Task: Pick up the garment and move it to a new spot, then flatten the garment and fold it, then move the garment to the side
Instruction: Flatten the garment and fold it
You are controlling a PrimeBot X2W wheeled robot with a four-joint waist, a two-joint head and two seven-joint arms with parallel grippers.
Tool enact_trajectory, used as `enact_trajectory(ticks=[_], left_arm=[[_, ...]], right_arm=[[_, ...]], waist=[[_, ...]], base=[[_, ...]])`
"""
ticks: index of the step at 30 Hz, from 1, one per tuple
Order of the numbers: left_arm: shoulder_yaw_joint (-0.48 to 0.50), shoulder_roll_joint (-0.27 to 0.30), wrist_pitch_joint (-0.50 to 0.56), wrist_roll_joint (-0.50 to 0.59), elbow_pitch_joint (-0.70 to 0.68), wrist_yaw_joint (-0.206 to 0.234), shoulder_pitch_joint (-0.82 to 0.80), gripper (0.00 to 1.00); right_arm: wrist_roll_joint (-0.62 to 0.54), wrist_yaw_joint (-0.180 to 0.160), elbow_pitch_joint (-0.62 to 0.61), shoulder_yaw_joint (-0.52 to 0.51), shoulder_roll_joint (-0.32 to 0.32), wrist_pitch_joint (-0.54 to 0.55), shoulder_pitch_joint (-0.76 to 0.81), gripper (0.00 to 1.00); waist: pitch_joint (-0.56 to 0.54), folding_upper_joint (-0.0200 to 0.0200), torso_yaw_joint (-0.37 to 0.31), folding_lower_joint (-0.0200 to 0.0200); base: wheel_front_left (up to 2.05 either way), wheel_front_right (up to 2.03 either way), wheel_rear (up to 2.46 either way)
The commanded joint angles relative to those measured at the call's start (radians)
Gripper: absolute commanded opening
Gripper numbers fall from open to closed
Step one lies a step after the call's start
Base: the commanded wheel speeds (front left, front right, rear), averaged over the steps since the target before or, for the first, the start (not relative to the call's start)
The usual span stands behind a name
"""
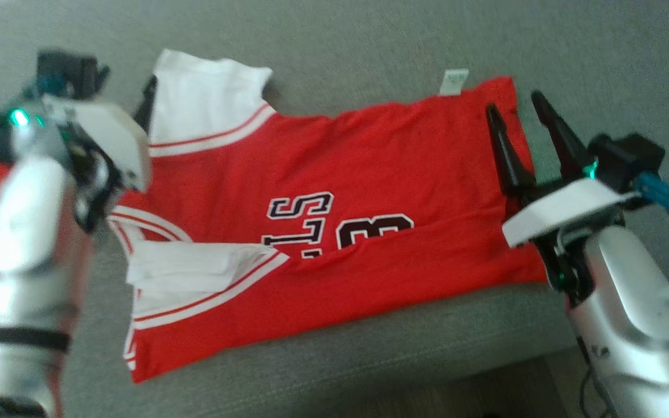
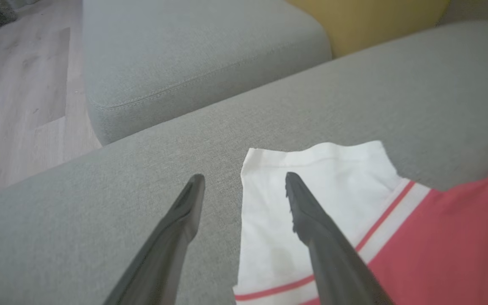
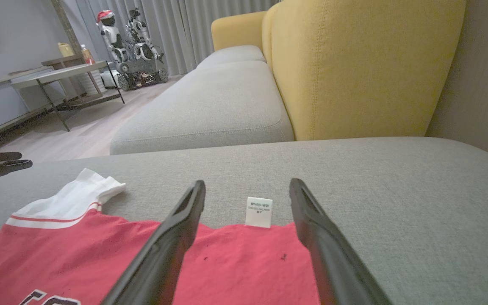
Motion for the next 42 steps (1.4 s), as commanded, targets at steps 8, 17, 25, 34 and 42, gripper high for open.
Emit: enact_trajectory(ticks=[8,17,25,34,42], left_arm=[[-0.155,0.166,0.160,-0.052,0.113,-0.021,-0.270,1.00],[-0.325,0.270,0.218,-0.127,0.185,-0.021,-0.373,1.00],[-0.382,0.247,0.193,-0.192,0.226,-0.021,-0.397,1.00],[-0.481,0.239,0.178,-0.322,0.202,-0.021,-0.410,0.00],[-0.465,0.196,0.032,-0.344,0.206,-0.010,-0.425,0.00]], right_arm=[[0.013,-0.001,-0.018,0.062,0.018,-0.036,-0.110,1.00],[0.020,-0.001,0.014,0.059,0.033,-0.071,-0.116,1.00],[0.024,-0.001,0.039,0.054,0.033,-0.081,-0.123,1.00],[0.019,-0.001,0.082,0.040,0.023,-0.078,-0.155,1.00],[0.084,-0.001,0.134,0.027,-0.036,-0.021,-0.213,1.00]], waist=[[0.146,0.0000,-0.119,0.0000],[0.174,0.0000,-0.150,0.0000],[0.182,0.0000,-0.148,0.0000],[0.175,0.0000,-0.118,0.0000],[0.138,0.0000,-0.026,0.0000]], base=[[0.00,0.00,0.00],[0.00,0.00,0.00],[0.00,0.00,0.00],[0.00,0.00,0.00],[0.00,0.00,0.00]])
